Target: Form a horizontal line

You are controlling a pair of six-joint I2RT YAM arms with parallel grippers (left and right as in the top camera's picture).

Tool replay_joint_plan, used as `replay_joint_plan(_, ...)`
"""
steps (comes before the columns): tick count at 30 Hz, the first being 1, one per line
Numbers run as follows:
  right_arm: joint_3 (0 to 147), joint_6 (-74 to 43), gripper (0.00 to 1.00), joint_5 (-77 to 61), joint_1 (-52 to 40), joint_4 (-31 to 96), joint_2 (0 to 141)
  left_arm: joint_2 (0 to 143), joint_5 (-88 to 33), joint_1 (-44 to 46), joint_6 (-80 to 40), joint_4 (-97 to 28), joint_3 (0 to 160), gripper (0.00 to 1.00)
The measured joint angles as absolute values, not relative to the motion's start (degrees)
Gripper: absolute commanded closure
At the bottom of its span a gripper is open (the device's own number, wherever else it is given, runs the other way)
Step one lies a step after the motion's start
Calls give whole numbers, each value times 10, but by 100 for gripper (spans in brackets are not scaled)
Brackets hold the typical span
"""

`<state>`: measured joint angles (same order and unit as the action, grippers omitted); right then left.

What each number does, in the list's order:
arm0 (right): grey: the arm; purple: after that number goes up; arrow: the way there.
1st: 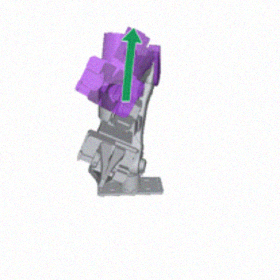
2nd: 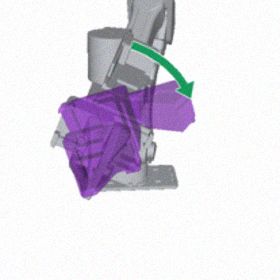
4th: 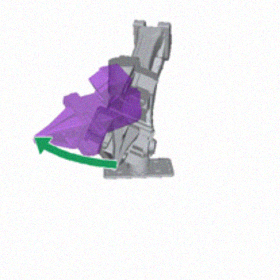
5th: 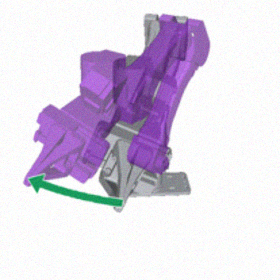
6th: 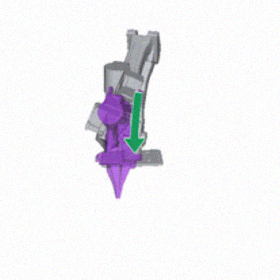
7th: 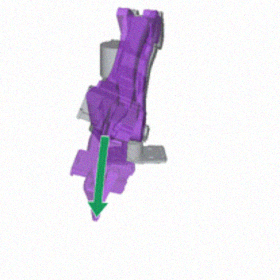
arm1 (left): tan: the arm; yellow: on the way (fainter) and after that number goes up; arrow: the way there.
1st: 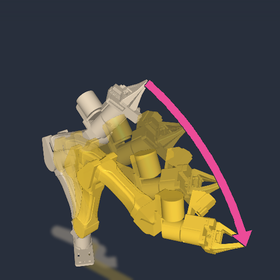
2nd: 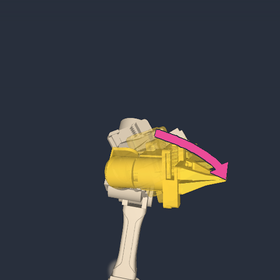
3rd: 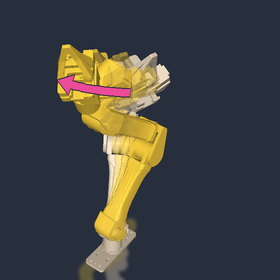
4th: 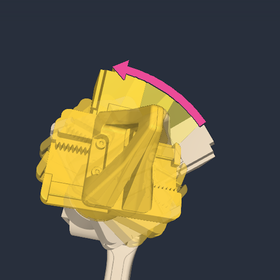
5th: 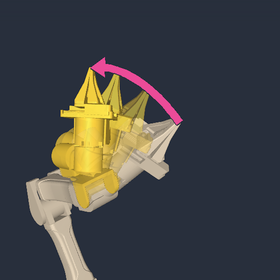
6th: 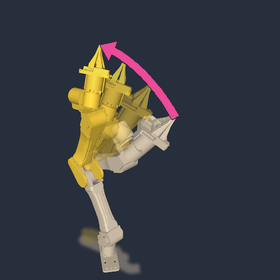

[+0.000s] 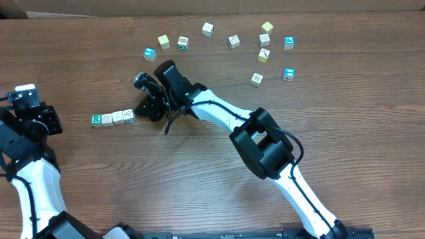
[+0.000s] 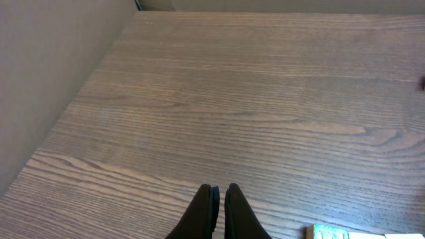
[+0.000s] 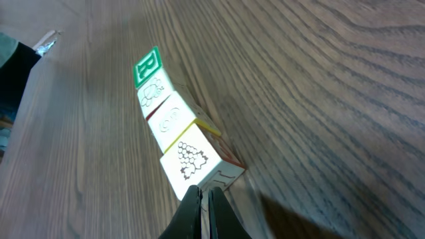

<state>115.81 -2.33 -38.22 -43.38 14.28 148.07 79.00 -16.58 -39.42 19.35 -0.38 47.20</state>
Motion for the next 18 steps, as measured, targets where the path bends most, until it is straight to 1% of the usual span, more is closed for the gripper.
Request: replay_joint_plan(18, 1158, -23, 97, -370, -432, 142, 1487, 790, -167, -394, 194, -4, 472, 96)
